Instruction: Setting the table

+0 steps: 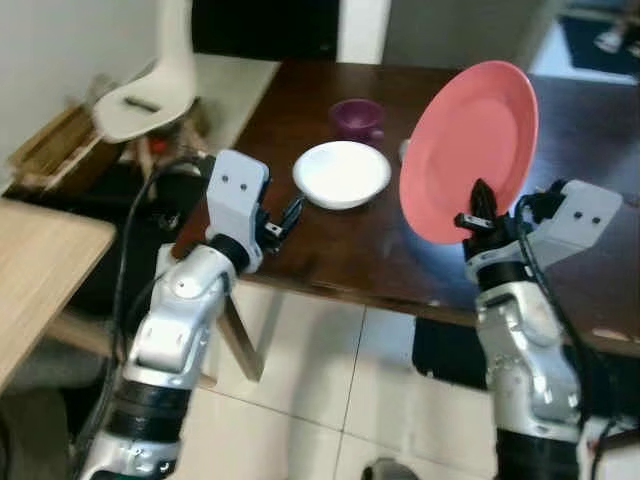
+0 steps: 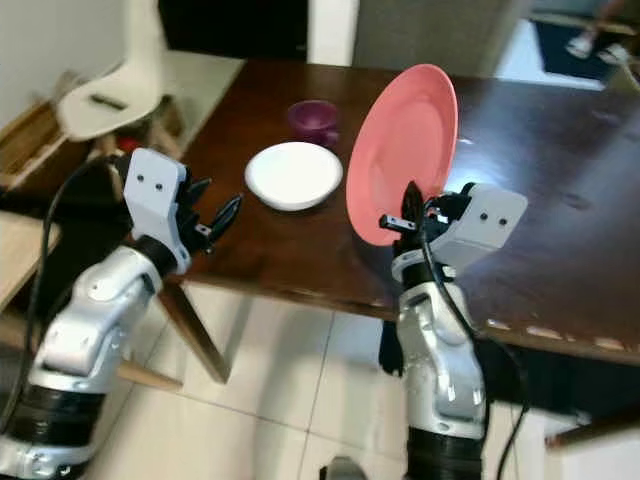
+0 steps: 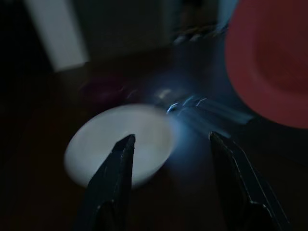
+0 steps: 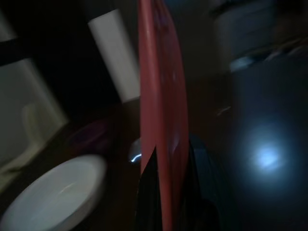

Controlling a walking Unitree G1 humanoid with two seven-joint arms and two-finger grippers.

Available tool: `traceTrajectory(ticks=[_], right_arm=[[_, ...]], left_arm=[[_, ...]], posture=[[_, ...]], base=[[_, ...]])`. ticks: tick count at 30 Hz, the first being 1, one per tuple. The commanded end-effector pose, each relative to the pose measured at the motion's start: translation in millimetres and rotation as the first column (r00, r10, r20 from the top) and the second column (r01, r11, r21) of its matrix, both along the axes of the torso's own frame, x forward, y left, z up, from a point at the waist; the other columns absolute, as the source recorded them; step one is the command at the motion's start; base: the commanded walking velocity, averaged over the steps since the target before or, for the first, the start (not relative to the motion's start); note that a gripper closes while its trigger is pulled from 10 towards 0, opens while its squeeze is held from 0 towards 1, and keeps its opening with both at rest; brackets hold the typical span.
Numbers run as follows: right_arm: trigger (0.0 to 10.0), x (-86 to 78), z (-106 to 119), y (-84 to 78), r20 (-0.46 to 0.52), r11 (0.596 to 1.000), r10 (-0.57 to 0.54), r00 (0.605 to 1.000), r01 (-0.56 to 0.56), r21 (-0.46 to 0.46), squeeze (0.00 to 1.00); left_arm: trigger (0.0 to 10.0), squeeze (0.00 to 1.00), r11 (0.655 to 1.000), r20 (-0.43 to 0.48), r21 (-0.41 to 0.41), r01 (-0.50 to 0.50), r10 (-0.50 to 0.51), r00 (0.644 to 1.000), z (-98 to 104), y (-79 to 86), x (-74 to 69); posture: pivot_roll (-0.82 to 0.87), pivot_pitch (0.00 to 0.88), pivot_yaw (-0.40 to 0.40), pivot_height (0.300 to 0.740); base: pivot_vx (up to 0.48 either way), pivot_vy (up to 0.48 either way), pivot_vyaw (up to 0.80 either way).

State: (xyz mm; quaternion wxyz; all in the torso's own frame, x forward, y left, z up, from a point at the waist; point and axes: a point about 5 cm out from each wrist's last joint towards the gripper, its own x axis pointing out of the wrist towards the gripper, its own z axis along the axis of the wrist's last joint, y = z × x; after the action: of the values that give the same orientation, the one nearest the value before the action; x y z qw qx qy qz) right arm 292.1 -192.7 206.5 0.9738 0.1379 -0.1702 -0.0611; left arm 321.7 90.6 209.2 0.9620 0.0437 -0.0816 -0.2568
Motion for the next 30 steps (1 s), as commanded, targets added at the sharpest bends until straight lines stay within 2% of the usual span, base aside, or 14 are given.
traceTrajectory(ticks=[1,16,17,19,20,21,23,25,27,30], right_arm=[[10.0,-0.8,3,6.7,0.021,1.0,0.017,1.0,-0.017,0.011,0.0],[10.0,-1.5,4,2.3,0.025,1.0,0.004,1.0,-0.005,0.007,0.0],[10.0,-0.6,3,3.5,0.022,0.999,0.034,0.999,-0.034,0.027,0.0],[10.0,0.7,3,5.9,0.023,0.993,0.088,0.996,-0.09,0.072,0.0],[10.0,1.5,3,8.5,0.026,0.982,0.139,0.99,-0.141,0.122,0.0],[10.0,1.5,3,8.5,0.026,0.982,0.139,0.99,-0.141,0.122,0.0],[10.0,2.0,4,15.6,0.053,0.935,0.267,0.962,-0.272,0.227,0.0],[10.0,1.8,6,19.8,0.079,0.893,0.345,0.935,-0.353,0.278,0.0],[10.0,2.4,5,19.0,0.085,0.88,0.367,0.926,-0.375,0.291,0.0],[10.0,9.6,-7,15.0,0.056,0.843,0.393,0.918,-0.384,0.377,0.0]], left_arm=[[10.0,0.06,1.0,0.003,0.008,-0.012,0.012,1.0,-1,5.9,1.6],[10.0,0.05,1.0,0.002,-0.001,0.012,-0.012,1.0,0,-0.1,2.5],[10.0,0.01,1.0,-0.011,-0.015,0.011,-0.011,1.0,0,0.0,2.6],[10.0,0.0,0.999,-0.03,-0.038,0.021,-0.023,0.999,1,0.2,2.1],[10.0,0.0,0.998,-0.041,-0.049,0.039,-0.041,0.998,1,0.2,1.2],[10.0,0.0,0.998,-0.041,-0.049,0.039,-0.041,0.998,1,0.2,1.2],[10.0,0.0,0.993,-0.071,-0.067,0.101,-0.105,0.992,0,1.9,-2.1],[10.0,0.0,0.986,-0.083,-0.069,0.151,-0.157,0.984,1,4.1,-4.9],[10.0,0.0,0.978,-0.087,-0.072,0.197,-0.202,0.975,2,6.8,-7.4],[10.0,0.0,0.967,-0.09,-0.087,0.241,-0.248,0.965,11,21.1,-8.8]], posture=[[-0.17,0.027,0.121,0.74],[-0.17,0.028,0.123,0.74],[-0.17,0.028,0.123,0.74],[-0.17,0.034,0.121,0.74],[-0.17,0.034,0.121,0.74],[-0.17,0.034,0.121,0.74],[-0.17,0.037,0.121,0.74],[-0.17,0.039,0.12,0.74],[-0.16,0.044,0.115,0.74],[-0.15,0.049,0.112,0.74]], base=[[0.39,0.0,-0.78],[0.367,0.0,-0.75],[0.0,0.0,0.0],[0.0,0.0,0.0],[0.0,0.0,0.0],[0.0,0.0,0.0],[0.0,0.0,0.0],[0.0,0.0,0.0],[0.0,0.0,0.0],[0.0,0.0,0.0]])
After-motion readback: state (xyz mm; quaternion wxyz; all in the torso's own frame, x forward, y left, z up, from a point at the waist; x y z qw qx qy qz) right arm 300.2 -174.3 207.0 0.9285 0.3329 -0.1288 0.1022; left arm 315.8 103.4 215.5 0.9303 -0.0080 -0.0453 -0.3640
